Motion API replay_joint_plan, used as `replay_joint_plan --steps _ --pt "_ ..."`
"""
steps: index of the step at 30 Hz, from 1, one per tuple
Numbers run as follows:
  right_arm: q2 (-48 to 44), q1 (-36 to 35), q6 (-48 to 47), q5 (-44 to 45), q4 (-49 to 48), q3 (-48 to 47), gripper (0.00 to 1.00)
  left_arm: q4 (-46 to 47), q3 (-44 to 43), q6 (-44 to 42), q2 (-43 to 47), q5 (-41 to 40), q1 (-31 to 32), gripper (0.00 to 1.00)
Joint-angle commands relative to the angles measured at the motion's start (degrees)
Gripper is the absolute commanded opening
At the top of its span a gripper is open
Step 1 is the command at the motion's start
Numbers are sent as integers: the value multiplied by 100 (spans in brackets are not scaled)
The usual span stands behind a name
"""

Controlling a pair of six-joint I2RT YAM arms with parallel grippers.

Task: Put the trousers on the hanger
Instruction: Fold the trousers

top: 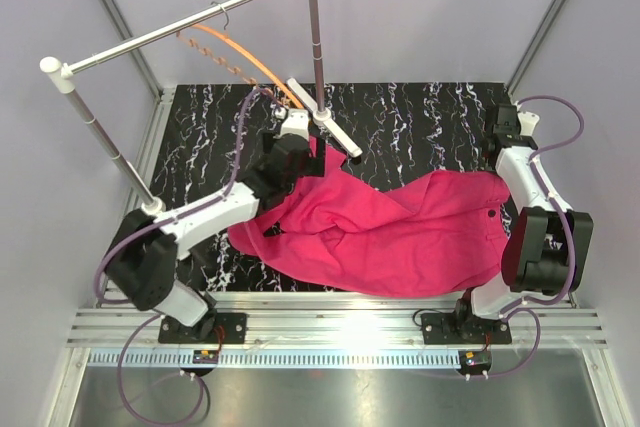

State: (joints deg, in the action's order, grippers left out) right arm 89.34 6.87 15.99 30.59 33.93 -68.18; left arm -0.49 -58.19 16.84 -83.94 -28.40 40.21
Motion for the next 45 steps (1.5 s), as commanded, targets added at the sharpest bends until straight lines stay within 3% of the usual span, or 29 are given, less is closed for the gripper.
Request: replay_joint_plan --steps 1,6,17,27,28,30,31,33,34,35,39,45 --pt "-48 16 -96 -255 -229 51 0 637 -385 -287 -552 396 -13 99" --pt "-48 16 -113 -413 -229 86 0 760 -693 -296 -1221 458 -109 99" --pt "-198 16 -122 -695 -300 165 0 1174 -219 653 -1914 1223 -944 99" --pt "-224 24 -122 -668 -273 200 0 647 -474 1400 -2583 1038 -1067 97" --pt "-224 16 -122 -668 -273 200 0 656 -447 1531 -2609 1047 -1094 94" --pt "-198 16 -113 -651 -273 191 0 664 -360 1620 -2627 977 -1120 76" --pt "-180 16 -105 -633 -273 191 0 656 -351 1638 -2619 934 -1120 55" --pt "-145 16 -105 -563 -229 165 0 490 -403 1629 -2671 776 -1129 32" --pt "-145 16 -105 -537 -221 156 0 436 -403 1586 -2689 723 -1146 8" --pt "-136 16 -105 -476 -203 139 0 331 -395 1568 -2663 592 -1155 0" --pt "-110 16 -96 -291 -133 60 0 400 209 1515 -2023 153 -1199 0" --pt "-232 86 -43 -45 -1 -107 0 -142 1108 1331 226 -657 -1261 0"
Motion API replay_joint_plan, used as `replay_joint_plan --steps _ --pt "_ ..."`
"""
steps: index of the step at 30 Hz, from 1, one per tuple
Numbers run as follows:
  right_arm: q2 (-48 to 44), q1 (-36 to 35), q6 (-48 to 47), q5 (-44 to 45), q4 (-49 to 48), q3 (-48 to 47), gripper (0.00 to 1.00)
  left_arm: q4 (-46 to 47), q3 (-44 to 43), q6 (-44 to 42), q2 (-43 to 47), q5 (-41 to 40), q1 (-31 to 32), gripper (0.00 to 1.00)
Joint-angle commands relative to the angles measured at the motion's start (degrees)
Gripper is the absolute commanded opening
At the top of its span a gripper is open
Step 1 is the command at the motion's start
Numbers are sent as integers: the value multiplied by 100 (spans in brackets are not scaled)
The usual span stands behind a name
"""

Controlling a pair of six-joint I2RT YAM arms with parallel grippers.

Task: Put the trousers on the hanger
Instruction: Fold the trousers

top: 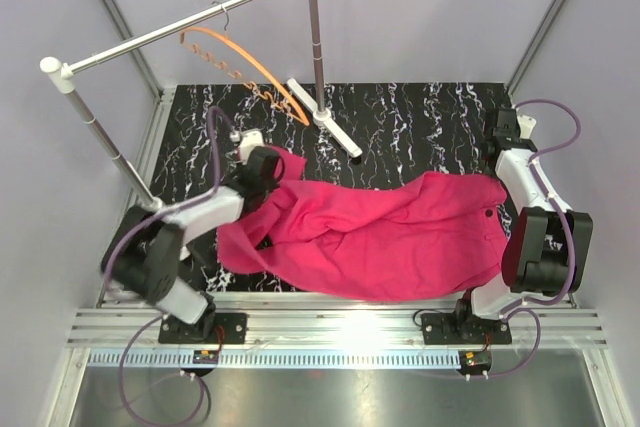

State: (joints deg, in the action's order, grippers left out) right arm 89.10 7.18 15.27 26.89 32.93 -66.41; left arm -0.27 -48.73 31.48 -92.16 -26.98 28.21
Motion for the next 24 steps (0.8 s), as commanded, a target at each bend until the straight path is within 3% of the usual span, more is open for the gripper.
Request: replay_joint_plan --steps 1,5,12,19,24 --pt "-244 82 29 386 135 -337 0 -297 249 -143 1634 -869 -61 0" --pt "-393 126 47 553 337 -469 0 -1182 610 -151 2973 -1089 -43 0" --pt "-1042 170 12 1045 609 -627 0 -3029 356 -20 4906 -1169 -17 0" --pt "-1369 407 -173 1274 891 -1005 0 -4717 -786 -63 5173 -1275 -8 0" --pt "-1116 662 -261 1055 759 -1294 0 -4657 -1217 -256 4307 -853 -17 0"
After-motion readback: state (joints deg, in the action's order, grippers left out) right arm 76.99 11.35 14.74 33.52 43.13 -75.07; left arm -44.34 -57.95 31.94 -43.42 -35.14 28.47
